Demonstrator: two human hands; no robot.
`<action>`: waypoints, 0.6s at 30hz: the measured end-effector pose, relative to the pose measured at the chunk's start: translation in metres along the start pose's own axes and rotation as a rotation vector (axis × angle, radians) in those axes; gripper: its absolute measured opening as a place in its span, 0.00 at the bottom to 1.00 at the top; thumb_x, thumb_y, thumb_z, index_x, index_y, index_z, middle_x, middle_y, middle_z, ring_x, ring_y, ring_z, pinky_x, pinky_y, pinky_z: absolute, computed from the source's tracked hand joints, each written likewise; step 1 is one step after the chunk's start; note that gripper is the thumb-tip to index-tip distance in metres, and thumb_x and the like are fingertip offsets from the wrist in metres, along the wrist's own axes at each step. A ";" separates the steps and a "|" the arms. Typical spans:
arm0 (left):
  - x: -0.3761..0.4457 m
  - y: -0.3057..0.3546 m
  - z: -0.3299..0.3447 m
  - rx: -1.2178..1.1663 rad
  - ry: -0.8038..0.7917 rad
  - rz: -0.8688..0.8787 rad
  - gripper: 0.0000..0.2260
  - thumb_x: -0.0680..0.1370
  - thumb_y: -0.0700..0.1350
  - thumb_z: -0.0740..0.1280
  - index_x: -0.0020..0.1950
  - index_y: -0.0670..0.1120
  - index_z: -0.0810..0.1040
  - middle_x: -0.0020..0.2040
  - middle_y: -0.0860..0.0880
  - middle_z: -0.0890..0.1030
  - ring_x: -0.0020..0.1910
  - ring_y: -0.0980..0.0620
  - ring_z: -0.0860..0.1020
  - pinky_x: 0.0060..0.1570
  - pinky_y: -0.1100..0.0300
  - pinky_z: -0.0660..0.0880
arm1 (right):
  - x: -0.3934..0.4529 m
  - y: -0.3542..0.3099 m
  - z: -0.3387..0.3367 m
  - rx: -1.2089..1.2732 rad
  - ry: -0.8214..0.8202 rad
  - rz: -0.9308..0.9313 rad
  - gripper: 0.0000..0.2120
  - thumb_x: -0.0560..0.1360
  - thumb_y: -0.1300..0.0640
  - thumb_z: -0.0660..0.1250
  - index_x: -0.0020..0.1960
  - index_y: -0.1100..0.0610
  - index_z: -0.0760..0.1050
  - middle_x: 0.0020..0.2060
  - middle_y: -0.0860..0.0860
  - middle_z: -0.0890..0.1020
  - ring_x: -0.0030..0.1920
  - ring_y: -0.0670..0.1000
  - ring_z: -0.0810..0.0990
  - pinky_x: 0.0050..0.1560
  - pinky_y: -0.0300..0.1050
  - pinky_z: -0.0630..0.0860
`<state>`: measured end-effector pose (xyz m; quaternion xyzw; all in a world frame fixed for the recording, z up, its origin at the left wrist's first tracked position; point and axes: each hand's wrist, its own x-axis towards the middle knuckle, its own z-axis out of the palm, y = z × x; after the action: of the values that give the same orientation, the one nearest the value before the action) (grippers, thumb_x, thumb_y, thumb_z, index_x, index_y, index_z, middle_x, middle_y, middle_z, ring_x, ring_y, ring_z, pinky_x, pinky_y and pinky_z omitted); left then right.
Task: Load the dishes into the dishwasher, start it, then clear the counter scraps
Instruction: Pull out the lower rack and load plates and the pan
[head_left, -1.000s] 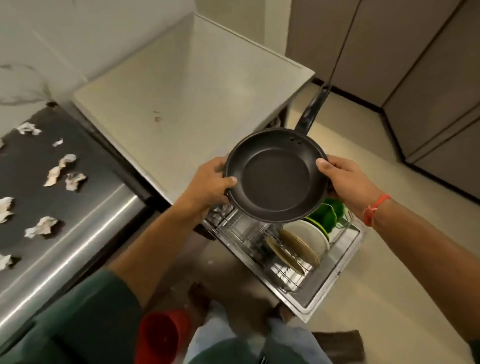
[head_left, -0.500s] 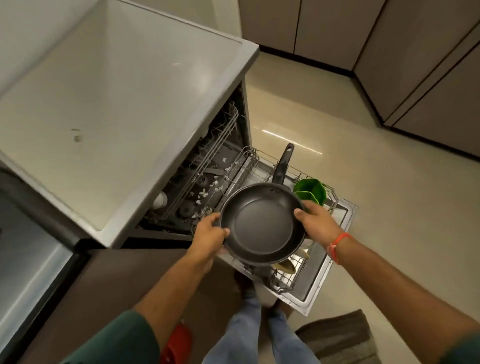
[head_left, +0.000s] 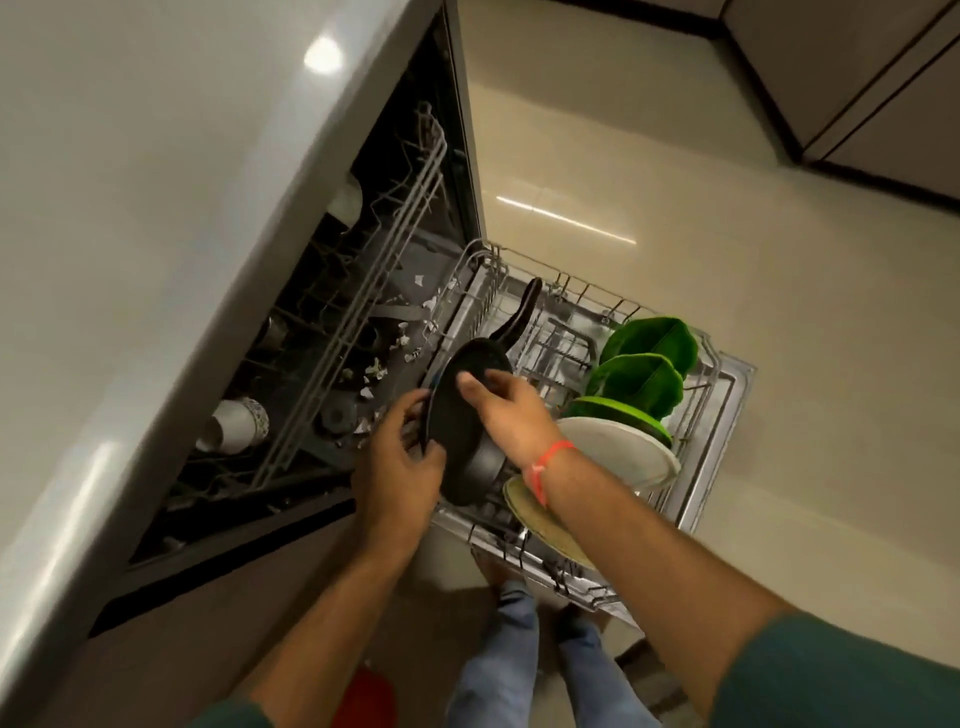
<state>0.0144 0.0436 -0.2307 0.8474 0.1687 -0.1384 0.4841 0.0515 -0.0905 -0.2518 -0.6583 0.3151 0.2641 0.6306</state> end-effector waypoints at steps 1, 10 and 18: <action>0.003 -0.007 0.006 0.051 -0.015 0.035 0.25 0.75 0.33 0.70 0.67 0.55 0.76 0.60 0.54 0.81 0.59 0.57 0.81 0.55 0.55 0.82 | 0.012 0.000 0.012 0.030 0.025 0.019 0.26 0.78 0.42 0.68 0.70 0.55 0.74 0.62 0.53 0.81 0.62 0.53 0.79 0.65 0.50 0.76; 0.023 -0.059 0.040 0.352 -0.150 0.224 0.26 0.76 0.42 0.73 0.73 0.53 0.72 0.73 0.55 0.73 0.70 0.57 0.71 0.66 0.62 0.73 | 0.075 0.026 0.017 0.006 0.247 0.166 0.12 0.76 0.66 0.61 0.57 0.64 0.79 0.49 0.59 0.83 0.49 0.58 0.82 0.45 0.48 0.78; 0.055 -0.105 0.049 0.301 -0.247 0.008 0.26 0.79 0.46 0.71 0.76 0.54 0.68 0.75 0.52 0.68 0.70 0.53 0.71 0.63 0.57 0.74 | 0.113 0.058 0.013 0.389 0.296 0.217 0.19 0.75 0.71 0.56 0.55 0.56 0.80 0.49 0.57 0.83 0.49 0.58 0.82 0.50 0.54 0.82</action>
<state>0.0167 0.0593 -0.3576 0.8874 0.0821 -0.2634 0.3693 0.0835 -0.0875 -0.3747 -0.5183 0.5177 0.1655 0.6603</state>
